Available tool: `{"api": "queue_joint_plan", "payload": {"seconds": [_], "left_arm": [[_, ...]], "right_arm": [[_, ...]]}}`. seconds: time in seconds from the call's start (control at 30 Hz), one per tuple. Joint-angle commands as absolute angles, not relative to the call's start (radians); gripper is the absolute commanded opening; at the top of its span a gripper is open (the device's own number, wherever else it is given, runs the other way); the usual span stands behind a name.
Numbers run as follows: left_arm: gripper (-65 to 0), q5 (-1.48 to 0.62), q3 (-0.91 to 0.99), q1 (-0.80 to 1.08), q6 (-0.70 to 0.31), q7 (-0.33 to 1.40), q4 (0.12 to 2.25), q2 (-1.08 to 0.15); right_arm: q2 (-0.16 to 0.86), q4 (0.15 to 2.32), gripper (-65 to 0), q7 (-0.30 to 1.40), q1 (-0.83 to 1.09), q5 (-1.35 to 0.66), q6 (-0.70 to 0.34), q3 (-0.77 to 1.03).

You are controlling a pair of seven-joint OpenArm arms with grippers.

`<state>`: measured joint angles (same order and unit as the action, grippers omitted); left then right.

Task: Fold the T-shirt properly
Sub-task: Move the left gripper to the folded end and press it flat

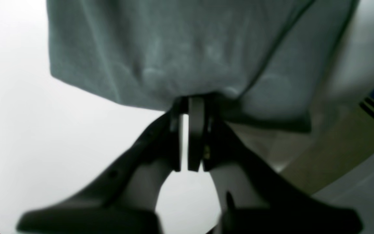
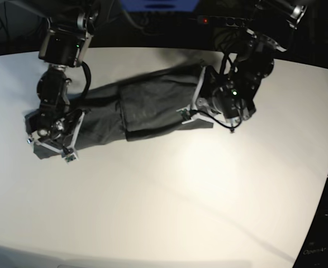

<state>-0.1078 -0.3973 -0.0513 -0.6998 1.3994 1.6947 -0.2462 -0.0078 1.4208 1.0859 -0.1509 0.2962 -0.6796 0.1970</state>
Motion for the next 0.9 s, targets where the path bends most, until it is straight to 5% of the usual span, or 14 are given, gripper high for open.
{"api": "queue_joint_plan", "payload": {"seconds": [0.0,0.87], "left_arm": [[-61.9,-0.105,-0.395,-0.074,-0.698,1.395,1.696,-0.242],[-61.9,-0.090,-0.387,-0.213,-0.698,1.245,1.472,-0.220]], "right_arm": [[-0.012,1.403,-64.7,1.107,-0.134,0.272,-0.698,0.200],[0.073,1.405,-64.7,1.107,-0.143,0.271,-0.698,0.305]]}}
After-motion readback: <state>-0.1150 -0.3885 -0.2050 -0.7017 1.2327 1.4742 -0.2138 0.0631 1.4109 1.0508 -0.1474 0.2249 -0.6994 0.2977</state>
